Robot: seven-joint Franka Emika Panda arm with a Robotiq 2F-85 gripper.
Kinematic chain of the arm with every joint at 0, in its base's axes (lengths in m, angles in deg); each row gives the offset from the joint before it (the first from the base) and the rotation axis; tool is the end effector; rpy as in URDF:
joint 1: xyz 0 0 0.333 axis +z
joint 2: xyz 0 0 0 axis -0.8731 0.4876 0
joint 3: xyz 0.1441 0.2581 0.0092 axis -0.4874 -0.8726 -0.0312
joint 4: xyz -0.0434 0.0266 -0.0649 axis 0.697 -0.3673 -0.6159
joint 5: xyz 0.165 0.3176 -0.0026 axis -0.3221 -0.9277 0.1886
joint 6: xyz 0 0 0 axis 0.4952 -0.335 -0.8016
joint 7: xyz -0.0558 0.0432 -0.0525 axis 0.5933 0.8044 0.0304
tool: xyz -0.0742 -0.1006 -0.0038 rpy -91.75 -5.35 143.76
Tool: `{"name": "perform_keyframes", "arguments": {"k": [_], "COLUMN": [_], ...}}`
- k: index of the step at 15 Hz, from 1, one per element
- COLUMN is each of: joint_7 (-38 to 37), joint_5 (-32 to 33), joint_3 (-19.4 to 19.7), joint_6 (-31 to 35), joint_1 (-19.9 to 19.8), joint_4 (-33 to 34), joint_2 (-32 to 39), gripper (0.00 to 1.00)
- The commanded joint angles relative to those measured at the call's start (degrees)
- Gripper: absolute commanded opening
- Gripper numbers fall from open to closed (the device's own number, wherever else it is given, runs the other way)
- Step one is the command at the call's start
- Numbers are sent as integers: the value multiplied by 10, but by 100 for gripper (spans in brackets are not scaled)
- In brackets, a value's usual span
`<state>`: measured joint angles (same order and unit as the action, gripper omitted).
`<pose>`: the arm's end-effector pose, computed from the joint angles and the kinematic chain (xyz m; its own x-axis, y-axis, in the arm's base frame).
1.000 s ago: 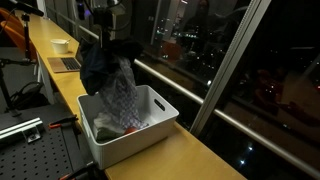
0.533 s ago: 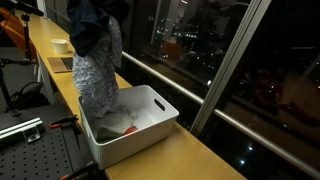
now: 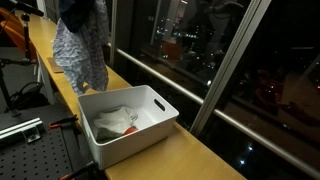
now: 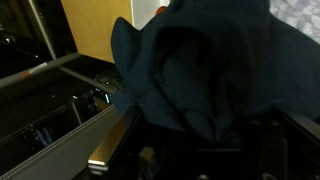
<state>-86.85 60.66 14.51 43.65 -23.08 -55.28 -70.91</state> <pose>0.3833 0.3989 0.5734 0.9577 0.1778 0.2261 -0.0091 -0.7671 0.6414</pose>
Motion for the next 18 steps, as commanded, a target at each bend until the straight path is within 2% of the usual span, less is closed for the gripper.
{"name": "perform_keyframes", "arguments": {"k": [1,5,8,11,14,18], "joint_7": [40,86,117,122,114,101], "joint_5": [38,81,79,26,-66,-192], "joint_3": [2,17,24,12,-10,-44], "joint_6": [-31,-38,-31,5,66,196], "joint_1": [53,100,97,39,-42,-159], "joint_4": [137,234,301,278,232,87], "joint_2": [103,183,231,223,212,171], "gripper": [0,0,0,0,0,0]}}
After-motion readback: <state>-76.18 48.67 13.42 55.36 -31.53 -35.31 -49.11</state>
